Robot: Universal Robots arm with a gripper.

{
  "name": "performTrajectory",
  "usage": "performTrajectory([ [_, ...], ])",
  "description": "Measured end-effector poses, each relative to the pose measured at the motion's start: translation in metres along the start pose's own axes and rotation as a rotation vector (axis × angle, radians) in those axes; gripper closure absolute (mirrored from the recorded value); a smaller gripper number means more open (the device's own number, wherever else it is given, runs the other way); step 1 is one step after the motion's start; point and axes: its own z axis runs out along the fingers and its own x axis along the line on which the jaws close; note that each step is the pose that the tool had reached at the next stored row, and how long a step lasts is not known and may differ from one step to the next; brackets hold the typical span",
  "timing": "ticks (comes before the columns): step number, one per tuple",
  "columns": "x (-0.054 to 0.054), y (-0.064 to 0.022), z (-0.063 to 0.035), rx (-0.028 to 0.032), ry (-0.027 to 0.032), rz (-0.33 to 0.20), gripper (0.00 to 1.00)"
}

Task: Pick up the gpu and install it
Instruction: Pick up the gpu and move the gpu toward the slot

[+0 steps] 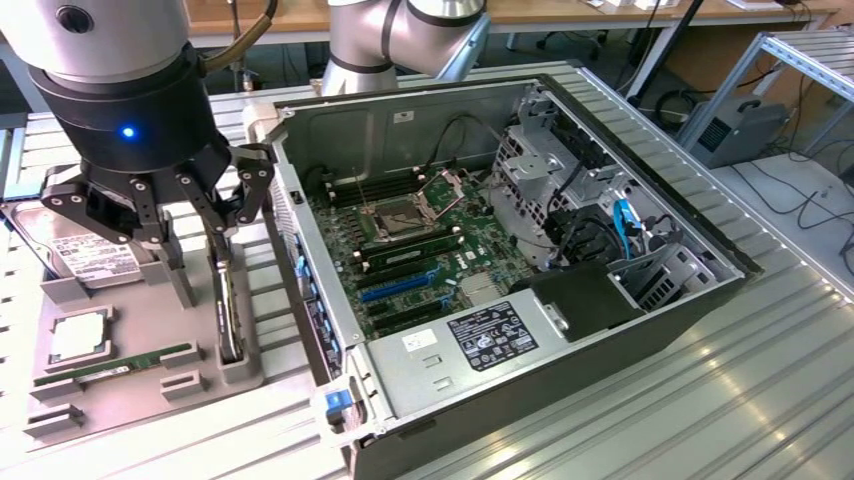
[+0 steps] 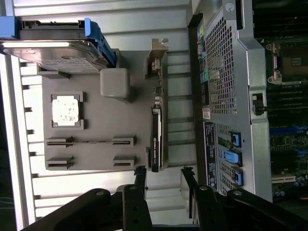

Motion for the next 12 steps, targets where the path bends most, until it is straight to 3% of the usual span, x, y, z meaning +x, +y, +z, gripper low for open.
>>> performTrajectory([
  [12, 0.0002, -0.0001, 0.0024, 0.0000, 0.0000, 0.000, 0.58],
])
